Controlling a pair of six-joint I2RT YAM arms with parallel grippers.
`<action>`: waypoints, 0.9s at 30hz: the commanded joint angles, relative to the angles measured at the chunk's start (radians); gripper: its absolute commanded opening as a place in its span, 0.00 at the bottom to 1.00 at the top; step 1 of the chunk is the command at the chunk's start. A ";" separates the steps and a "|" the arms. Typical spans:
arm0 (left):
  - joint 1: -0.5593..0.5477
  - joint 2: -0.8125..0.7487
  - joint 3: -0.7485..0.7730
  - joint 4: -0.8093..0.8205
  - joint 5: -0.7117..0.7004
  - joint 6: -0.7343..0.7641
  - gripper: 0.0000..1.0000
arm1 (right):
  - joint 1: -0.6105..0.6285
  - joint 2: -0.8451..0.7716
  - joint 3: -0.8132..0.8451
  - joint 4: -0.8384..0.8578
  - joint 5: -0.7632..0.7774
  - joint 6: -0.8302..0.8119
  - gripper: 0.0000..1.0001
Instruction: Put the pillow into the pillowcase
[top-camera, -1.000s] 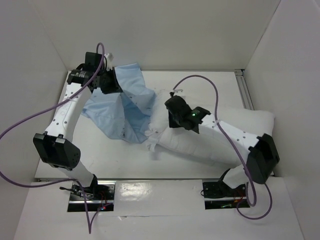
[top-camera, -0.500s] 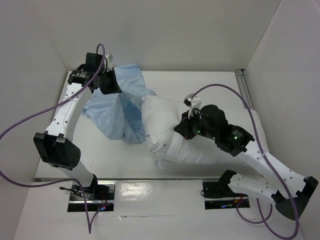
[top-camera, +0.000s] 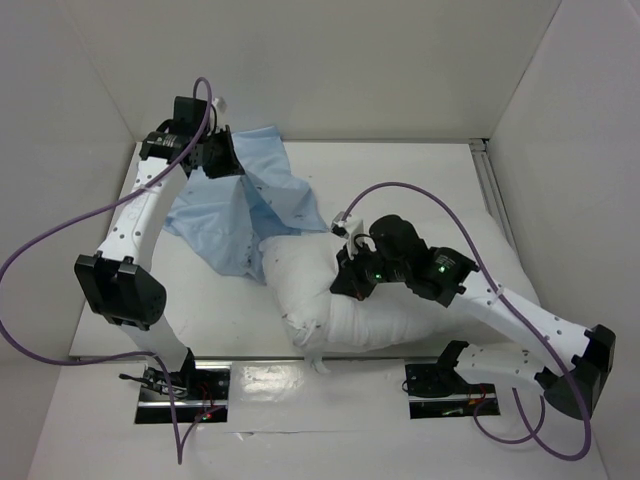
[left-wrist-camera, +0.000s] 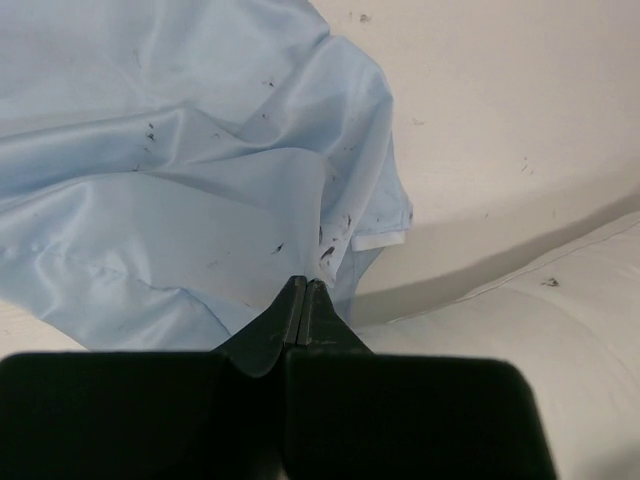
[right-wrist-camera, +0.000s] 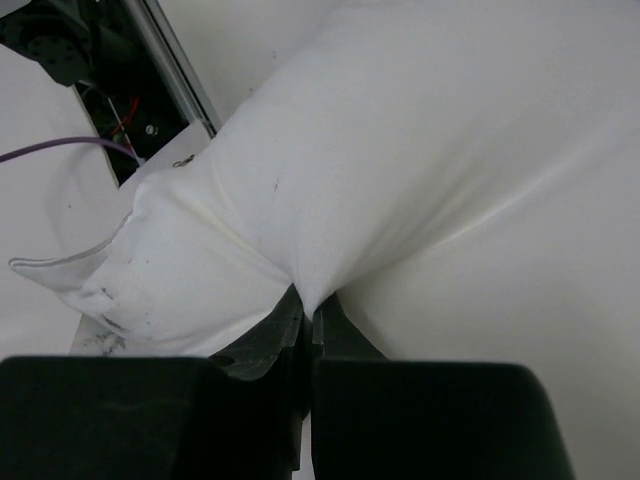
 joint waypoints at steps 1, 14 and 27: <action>0.005 -0.034 -0.004 0.026 0.034 -0.013 0.00 | 0.018 0.010 0.018 0.113 -0.042 -0.022 0.00; -0.024 -0.327 -0.268 0.009 0.118 0.025 0.00 | 0.037 0.124 0.104 0.373 0.469 0.085 0.00; -0.074 -0.370 -0.371 -0.002 0.177 0.035 0.00 | 0.046 0.277 0.165 0.482 0.685 0.185 0.00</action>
